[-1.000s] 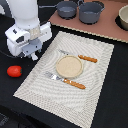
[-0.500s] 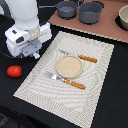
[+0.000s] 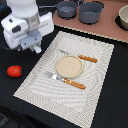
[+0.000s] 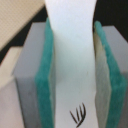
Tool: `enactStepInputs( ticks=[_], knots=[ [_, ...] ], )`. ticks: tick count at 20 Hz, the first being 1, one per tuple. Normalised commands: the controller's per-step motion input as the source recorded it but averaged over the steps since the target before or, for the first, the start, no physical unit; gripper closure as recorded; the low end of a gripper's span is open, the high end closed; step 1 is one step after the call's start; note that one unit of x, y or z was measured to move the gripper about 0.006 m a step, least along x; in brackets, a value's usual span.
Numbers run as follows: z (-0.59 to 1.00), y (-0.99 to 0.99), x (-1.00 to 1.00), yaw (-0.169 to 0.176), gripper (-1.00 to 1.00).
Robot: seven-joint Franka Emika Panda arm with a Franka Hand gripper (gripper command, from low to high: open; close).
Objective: Place the pan onto the stove and place the fish and sausage into the pan.
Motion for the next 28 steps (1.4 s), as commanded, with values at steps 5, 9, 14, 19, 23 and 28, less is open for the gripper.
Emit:
enactStepInputs(
  ticks=[5, 9, 14, 19, 23, 28],
  knots=[
    [0.61, 0.85, 0.15, -0.045, 1.00],
    [0.63, 0.91, 0.15, -0.040, 1.00],
    [0.64, 0.99, 0.23, -0.040, 1.00],
    [0.56, 0.99, 0.25, -0.037, 1.00],
    [0.39, 0.91, 0.31, -0.039, 1.00],
    [0.15, 0.83, 0.36, -0.041, 1.00]
  ],
)
